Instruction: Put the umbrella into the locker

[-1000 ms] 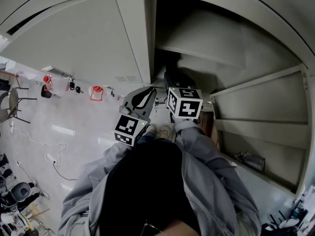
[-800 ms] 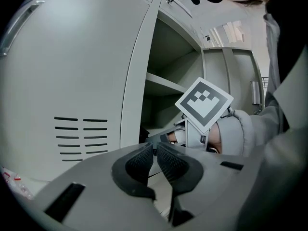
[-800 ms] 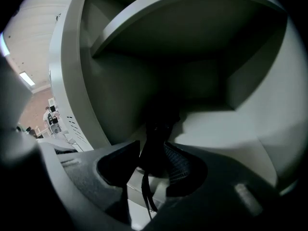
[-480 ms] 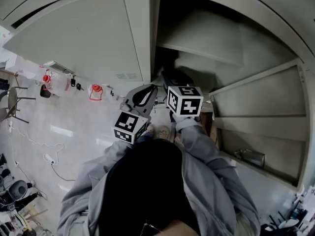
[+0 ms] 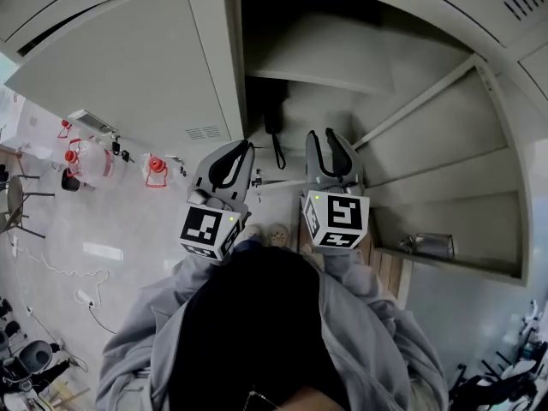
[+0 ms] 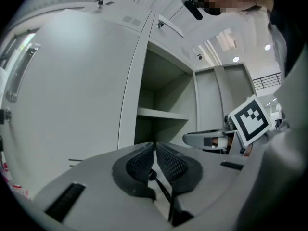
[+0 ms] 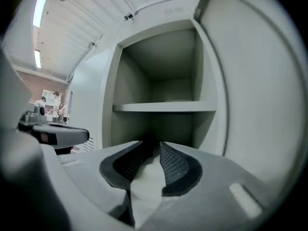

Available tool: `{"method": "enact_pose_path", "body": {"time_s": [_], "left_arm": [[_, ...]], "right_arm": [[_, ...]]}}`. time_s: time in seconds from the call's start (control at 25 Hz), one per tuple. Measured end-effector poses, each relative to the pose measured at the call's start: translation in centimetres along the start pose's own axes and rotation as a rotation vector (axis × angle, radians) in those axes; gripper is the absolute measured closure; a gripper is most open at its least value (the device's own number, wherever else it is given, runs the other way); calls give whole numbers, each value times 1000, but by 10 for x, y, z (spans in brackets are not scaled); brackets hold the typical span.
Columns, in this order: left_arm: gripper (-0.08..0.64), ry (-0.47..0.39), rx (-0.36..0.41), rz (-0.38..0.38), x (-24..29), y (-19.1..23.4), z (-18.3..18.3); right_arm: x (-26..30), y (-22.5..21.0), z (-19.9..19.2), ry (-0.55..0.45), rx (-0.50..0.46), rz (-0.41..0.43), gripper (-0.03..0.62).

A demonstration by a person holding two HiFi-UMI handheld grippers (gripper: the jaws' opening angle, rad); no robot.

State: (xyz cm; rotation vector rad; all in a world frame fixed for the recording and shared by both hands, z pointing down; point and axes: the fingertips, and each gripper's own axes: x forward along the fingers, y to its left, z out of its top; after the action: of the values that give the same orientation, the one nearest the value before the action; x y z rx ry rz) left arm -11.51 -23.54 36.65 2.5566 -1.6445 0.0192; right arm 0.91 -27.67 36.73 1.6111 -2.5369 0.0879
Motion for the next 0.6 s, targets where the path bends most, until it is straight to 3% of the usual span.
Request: {"method": "enact_pose_path", "body": {"time_s": [0.2, 0.6], "left_arm": [[538, -33, 41, 9, -12, -15, 24], [538, -48, 43, 21, -29, -43, 32]], "right_arm": [[-39, -16, 21, -82, 27, -57, 588], [-74, 2, 15, -100, 42, -46, 588]]}}
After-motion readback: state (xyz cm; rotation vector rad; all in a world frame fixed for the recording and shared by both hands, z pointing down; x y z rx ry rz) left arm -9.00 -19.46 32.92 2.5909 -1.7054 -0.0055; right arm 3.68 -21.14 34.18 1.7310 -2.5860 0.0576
